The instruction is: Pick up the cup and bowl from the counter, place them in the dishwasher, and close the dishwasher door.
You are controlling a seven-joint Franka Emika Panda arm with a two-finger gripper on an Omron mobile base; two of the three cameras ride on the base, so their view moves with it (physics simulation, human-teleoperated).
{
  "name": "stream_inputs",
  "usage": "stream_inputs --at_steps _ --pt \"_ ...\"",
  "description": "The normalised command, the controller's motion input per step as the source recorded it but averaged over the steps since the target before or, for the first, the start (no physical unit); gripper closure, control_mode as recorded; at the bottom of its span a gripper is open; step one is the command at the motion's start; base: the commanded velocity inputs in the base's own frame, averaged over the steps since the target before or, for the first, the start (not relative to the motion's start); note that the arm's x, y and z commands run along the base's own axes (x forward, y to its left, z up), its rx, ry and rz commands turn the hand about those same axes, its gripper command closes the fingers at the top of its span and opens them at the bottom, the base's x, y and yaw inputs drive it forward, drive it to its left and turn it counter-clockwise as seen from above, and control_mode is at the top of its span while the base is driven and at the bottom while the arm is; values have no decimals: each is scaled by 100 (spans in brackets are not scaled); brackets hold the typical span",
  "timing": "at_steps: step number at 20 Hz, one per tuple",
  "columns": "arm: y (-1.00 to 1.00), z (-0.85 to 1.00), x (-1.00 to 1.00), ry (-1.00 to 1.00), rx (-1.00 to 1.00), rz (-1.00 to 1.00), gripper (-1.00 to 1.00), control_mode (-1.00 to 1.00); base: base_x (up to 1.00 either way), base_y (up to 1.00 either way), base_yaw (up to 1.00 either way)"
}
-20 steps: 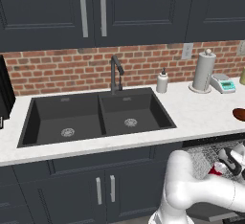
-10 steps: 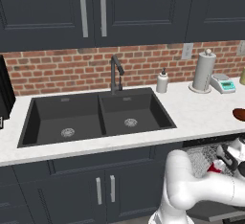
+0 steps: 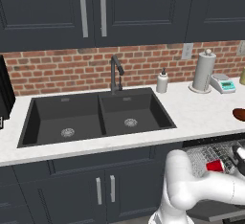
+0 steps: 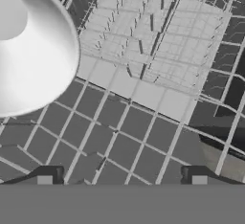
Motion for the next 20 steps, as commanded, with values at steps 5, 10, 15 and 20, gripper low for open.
stream_inputs --at_steps 5,10,15,20 --pt "-28 -10 -57 -2 1 4 -100 -100 0 0 0" --pt "-25 52 -55 -1 5 0 -100 -100 0 0 0" --pt "-7 78 -36 -2 2 0 -100 -100 0 0 0" --pt "34 86 -2 -11 0 -1 -100 -100 0 0 0"
